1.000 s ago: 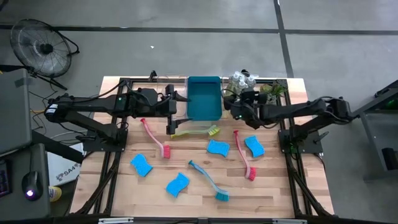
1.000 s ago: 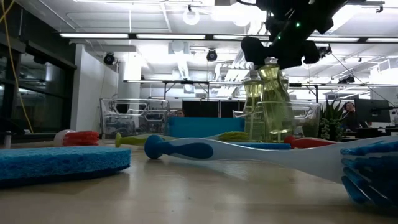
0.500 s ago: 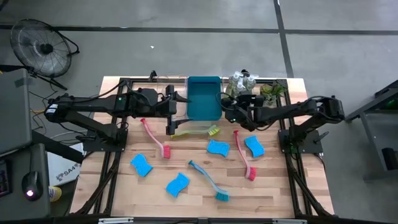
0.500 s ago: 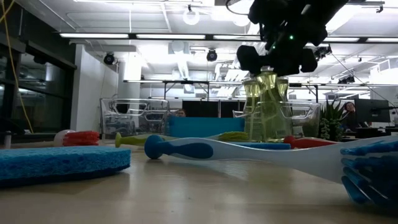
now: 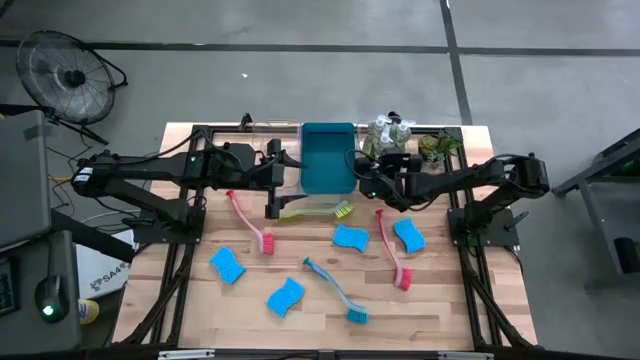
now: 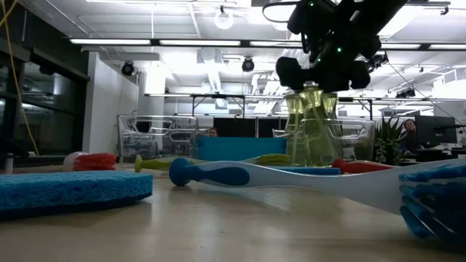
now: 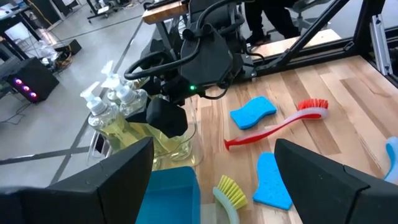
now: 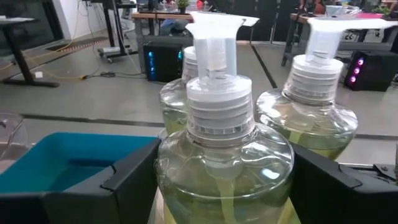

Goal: Pick & Place Kitchen Sink Supplies
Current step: Put the green dish soap into the right transparent bin, then put the blue sponge into the blue bin

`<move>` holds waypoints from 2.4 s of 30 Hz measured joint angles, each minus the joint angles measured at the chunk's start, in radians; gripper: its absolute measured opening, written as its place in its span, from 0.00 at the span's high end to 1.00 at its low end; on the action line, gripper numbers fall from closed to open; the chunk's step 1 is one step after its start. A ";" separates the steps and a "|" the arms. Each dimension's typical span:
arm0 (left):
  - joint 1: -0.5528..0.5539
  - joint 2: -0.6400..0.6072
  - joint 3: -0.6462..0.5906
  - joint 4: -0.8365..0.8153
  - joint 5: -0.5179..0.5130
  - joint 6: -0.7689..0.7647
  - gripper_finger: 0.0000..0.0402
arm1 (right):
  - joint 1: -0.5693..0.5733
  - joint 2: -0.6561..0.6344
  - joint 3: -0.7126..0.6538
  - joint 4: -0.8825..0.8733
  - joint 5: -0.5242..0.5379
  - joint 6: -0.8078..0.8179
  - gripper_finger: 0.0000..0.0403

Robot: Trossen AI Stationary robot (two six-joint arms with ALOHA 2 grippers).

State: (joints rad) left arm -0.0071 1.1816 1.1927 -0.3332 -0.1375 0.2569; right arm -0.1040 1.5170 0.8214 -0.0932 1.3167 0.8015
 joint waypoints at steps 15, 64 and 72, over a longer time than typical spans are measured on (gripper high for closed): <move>0.000 0.000 0.000 -0.001 0.008 0.005 0.18 | 0.000 0.000 -0.002 0.020 -0.125 -0.151 0.15; 0.000 -0.103 -0.014 -0.086 0.013 0.061 0.18 | 0.076 -0.657 -0.001 -0.258 -0.426 -0.272 0.17; 0.000 -0.199 -0.131 -0.059 0.013 0.051 0.18 | 0.158 -0.702 -0.001 -0.468 -0.566 -0.060 0.17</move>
State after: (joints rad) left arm -0.0070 0.9825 1.0614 -0.3924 -0.1249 0.3084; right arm 0.0536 0.8154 0.8207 -0.5608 0.7505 0.7418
